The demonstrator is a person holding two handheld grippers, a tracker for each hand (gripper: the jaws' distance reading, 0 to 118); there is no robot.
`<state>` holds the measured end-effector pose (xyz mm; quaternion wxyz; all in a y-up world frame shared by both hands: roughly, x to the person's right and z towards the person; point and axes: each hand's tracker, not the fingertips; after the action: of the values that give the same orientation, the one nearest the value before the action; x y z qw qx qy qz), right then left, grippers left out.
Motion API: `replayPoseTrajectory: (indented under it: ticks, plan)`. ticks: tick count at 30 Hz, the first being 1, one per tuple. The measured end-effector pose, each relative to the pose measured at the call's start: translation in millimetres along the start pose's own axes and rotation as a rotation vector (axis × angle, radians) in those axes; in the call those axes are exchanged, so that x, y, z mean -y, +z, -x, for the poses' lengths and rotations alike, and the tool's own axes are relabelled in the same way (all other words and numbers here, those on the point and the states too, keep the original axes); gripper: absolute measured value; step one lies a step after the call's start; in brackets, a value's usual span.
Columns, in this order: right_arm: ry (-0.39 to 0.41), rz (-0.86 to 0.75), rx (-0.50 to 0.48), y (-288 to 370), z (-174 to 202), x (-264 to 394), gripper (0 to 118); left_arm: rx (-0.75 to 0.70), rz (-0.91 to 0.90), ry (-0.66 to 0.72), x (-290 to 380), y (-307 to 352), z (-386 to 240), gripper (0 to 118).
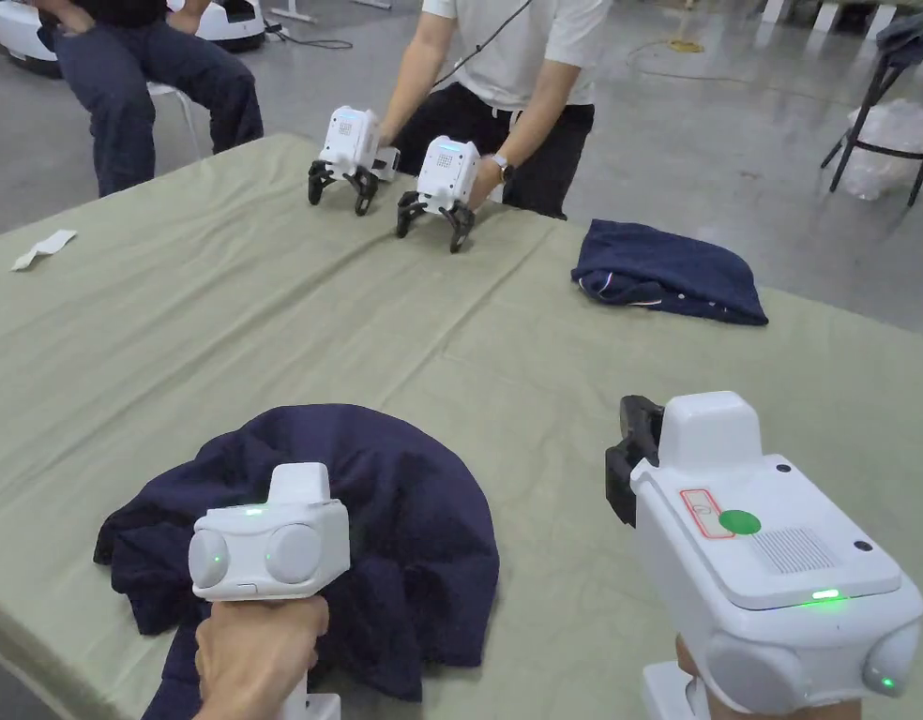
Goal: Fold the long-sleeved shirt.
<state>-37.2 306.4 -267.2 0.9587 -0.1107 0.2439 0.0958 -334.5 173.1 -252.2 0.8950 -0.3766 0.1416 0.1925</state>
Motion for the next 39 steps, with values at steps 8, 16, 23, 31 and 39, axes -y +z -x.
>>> replayPoseTrajectory:
  ticks: [8, 16, 23, 31, 39]
  plan:
    - [-0.096, -0.101, 0.202, 76.8, -73.9, -0.5, 0, 0.347, -0.29, -0.056, -39.5, 120.2, -119.8, 18]
    - [-0.16, -0.181, 0.441, 177.7, -171.4, -4.2, 0, 0.641, -0.313, -0.234, 6.0, 173.7, -284.8, 18]
    - [-0.192, -0.128, 0.649, 239.3, -243.1, 23.6, 0, 0.687, -0.073, -0.454, 123.3, 114.0, -420.2, 18]
    - [-0.208, 0.029, 0.719, 256.6, -266.2, 82.1, 0, 0.476, 0.173, -0.627, 231.3, 42.9, -466.4, 108]
    - [-0.243, -0.002, 0.663, 251.7, -251.3, 81.9, 0, 0.579, -0.099, -0.545, 127.6, 122.4, -376.3, 107]
